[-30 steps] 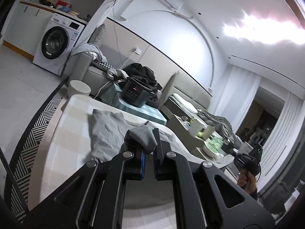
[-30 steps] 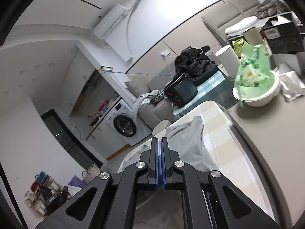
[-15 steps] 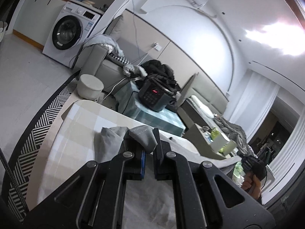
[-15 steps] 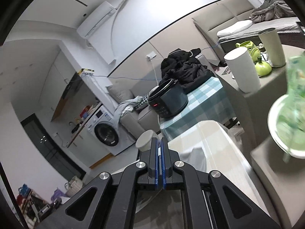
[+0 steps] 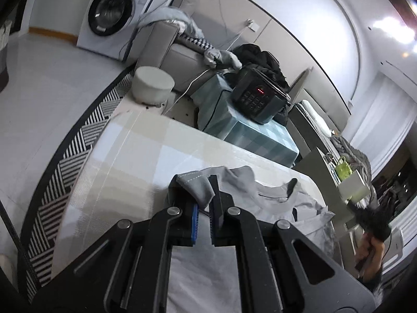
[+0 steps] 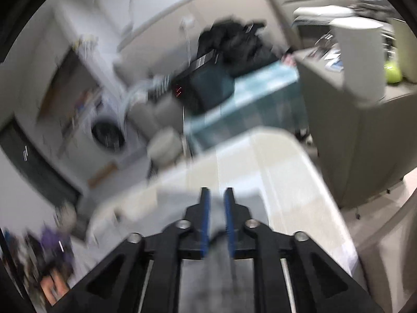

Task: Fold small clothes

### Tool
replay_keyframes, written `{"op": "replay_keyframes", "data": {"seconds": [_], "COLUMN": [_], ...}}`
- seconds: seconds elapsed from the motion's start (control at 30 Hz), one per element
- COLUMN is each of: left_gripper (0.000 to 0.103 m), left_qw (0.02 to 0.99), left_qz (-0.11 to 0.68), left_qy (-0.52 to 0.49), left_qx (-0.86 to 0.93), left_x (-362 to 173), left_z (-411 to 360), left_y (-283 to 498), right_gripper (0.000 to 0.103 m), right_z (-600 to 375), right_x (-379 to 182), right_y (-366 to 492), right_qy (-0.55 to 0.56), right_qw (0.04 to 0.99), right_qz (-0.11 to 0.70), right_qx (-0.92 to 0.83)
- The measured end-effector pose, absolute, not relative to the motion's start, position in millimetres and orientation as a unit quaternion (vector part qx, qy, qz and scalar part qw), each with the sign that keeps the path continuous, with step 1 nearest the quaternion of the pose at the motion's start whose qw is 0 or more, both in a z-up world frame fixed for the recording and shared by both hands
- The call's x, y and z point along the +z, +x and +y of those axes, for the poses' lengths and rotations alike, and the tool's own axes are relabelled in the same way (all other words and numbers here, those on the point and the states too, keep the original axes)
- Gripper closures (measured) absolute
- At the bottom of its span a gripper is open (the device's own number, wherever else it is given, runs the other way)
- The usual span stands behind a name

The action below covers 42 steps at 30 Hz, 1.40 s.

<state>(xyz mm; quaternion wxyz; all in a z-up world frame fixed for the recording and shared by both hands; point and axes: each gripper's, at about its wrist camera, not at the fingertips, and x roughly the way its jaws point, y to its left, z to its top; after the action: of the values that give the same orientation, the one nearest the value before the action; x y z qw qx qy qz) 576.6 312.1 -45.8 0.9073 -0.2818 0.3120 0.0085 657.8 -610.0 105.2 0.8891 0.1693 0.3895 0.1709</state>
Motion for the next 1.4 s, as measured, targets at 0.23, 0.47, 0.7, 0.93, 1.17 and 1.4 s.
{"op": "replay_keyframes", "data": {"seconds": [0.23, 0.47, 0.7, 0.93, 1.17, 1.4], "left_gripper": [0.100, 0.100, 0.100, 0.100, 0.100, 0.082], "left_qw": [0.903, 0.908, 0.905, 0.918, 0.910, 0.888], "left_qz": [0.309, 0.308, 0.302, 0.292, 0.322, 0.359], "left_qy": [-0.300, -0.285, -0.300, -0.267, -0.259, -0.285], "left_qx": [0.004, -0.002, -0.010, -0.032, 0.008, 0.041], "left_x": [-66.2, -57.4, -50.1, -31.5, -35.1, -53.1], "left_z": [319.0, 313.3, 314.0, 302.5, 301.4, 318.2], "left_y": [585.1, 548.2, 526.4, 523.8, 570.2, 595.6], "right_gripper": [0.062, 0.064, 0.101, 0.101, 0.101, 0.066], "right_z": [-597.5, -590.2, -588.4, -622.6, -596.2, -592.1], "right_x": [52.4, 55.4, 68.6, 114.0, 119.9, 116.6], "right_y": [660.6, 673.2, 671.5, 674.5, 721.5, 730.2], "right_qy": [0.190, 0.215, 0.213, 0.283, 0.271, 0.247], "right_qw": [0.828, 0.835, 0.860, 0.874, 0.876, 0.888], "right_qz": [0.490, 0.471, 0.439, 0.373, 0.384, 0.374], "right_qx": [0.196, 0.185, 0.151, 0.129, 0.112, 0.104]}}
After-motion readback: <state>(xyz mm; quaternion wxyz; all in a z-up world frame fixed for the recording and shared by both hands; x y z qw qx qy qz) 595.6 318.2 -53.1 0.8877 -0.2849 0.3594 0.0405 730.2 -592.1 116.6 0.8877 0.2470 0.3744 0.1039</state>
